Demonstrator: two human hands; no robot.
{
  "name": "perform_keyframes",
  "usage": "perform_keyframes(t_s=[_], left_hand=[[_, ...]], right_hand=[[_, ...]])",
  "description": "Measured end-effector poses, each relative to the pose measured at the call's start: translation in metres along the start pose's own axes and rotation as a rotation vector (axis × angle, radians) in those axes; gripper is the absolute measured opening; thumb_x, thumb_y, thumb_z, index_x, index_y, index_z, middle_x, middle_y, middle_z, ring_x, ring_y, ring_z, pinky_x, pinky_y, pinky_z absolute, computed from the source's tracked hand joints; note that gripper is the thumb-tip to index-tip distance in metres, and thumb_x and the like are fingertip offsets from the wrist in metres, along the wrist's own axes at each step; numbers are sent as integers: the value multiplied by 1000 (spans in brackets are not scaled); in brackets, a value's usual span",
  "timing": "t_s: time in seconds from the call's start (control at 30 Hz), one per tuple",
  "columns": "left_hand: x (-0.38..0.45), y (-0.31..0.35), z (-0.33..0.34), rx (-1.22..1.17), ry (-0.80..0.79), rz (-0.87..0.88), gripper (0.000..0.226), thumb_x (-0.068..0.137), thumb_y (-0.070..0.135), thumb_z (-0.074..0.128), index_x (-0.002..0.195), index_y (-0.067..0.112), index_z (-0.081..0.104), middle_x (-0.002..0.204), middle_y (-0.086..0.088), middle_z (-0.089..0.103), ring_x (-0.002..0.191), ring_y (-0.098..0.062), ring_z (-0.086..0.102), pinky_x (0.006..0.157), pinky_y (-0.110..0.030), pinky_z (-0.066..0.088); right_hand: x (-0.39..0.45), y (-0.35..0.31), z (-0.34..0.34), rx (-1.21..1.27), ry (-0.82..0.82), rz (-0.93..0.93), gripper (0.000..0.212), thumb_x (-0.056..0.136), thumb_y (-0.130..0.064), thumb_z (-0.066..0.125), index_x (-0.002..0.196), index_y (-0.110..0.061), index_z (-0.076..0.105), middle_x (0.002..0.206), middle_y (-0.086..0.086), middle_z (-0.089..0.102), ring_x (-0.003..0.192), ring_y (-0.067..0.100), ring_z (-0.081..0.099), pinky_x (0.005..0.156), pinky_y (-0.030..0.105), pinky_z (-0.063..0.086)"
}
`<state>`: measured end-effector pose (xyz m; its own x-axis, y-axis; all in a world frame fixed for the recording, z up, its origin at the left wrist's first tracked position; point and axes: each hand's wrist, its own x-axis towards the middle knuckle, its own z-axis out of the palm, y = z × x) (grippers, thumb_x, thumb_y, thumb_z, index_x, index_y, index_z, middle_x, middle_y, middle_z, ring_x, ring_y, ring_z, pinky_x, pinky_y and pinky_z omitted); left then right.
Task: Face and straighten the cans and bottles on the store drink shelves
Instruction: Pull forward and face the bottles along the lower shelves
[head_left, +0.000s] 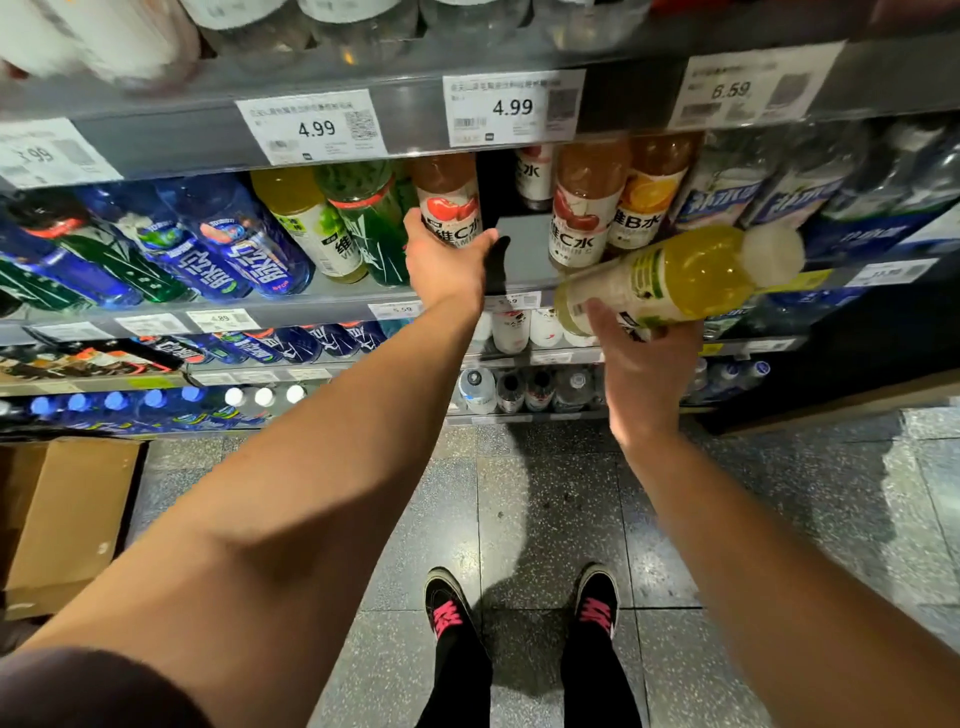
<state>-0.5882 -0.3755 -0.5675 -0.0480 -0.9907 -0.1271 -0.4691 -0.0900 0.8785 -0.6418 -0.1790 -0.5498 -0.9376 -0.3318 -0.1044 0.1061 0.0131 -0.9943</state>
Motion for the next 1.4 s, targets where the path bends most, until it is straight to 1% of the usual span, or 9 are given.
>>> perform_keyframes(t_s=[0.1, 0.2, 0.4, 0.57, 0.7, 0.83, 1.0, 1.17, 1.4], left_hand=[[6, 8, 6, 35, 14, -42, 73, 65, 34, 91, 120, 10, 48, 113, -8, 69, 106, -27, 66, 92, -34, 51], [8, 15, 12, 54, 22, -64, 79, 65, 35, 90, 122, 8, 44, 117, -12, 67, 110, -29, 63, 95, -33, 50], [3, 16, 11, 44, -49, -2, 50, 68, 26, 87, 96, 16, 47, 92, 2, 60, 85, -17, 58, 79, -23, 46], [-5, 6, 9, -10, -139, 57, 45, 65, 20, 88, 97, 18, 58, 93, 4, 69, 87, -14, 66, 78, -22, 50], [-16, 4, 12, -38, -209, 117, 50, 63, 20, 89, 107, 15, 64, 96, 5, 73, 87, -8, 69, 80, -22, 55], [-25, 5, 21, -60, -272, 128, 58, 64, 18, 91, 115, 12, 64, 99, 8, 69, 85, 12, 60, 73, -4, 47], [-28, 4, 21, -91, -267, 107, 63, 63, 19, 93, 119, 12, 63, 109, 1, 72, 97, -8, 67, 92, -25, 54], [-34, 5, 13, -160, -319, 38, 68, 68, 10, 90, 128, 9, 58, 111, 1, 66, 106, -12, 63, 99, -28, 50], [-45, -15, -32, -221, -118, 3, 46, 77, 9, 82, 119, 10, 62, 100, -1, 63, 96, -14, 61, 98, -34, 53]], right_hand=[[6, 5, -17, -68, -29, -26, 68, 72, -26, 88, 127, -5, 53, 119, 6, 69, 110, 21, 67, 99, 45, 52], [8, 6, -24, -121, -2, -43, 66, 71, -31, 87, 124, -6, 55, 117, 3, 69, 107, 14, 67, 98, 42, 53], [13, 11, -39, -167, -38, -95, 66, 72, -31, 87, 122, -1, 57, 115, 8, 69, 106, 16, 68, 94, 41, 55], [15, 7, -40, -148, -58, -87, 69, 73, -32, 87, 124, 1, 55, 119, 11, 68, 110, 19, 67, 97, 44, 54], [16, 2, -42, -73, -71, -3, 70, 74, -17, 87, 131, 0, 50, 123, 9, 66, 111, 16, 67, 95, 33, 55], [20, -2, -45, -41, -32, 16, 72, 74, -8, 85, 135, -2, 48, 123, 5, 65, 108, 10, 66, 89, 21, 53], [21, -3, -50, -28, -6, 33, 76, 71, -9, 86, 137, -7, 48, 122, 2, 66, 106, 10, 66, 87, 21, 53], [13, -2, -50, -85, -56, 6, 74, 66, -24, 89, 129, -10, 53, 117, 5, 68, 105, 20, 67, 92, 37, 56], [-17, -4, -21, -183, -109, -26, 55, 70, -18, 88, 109, -36, 53, 106, -12, 66, 95, 6, 67, 87, 27, 56]])
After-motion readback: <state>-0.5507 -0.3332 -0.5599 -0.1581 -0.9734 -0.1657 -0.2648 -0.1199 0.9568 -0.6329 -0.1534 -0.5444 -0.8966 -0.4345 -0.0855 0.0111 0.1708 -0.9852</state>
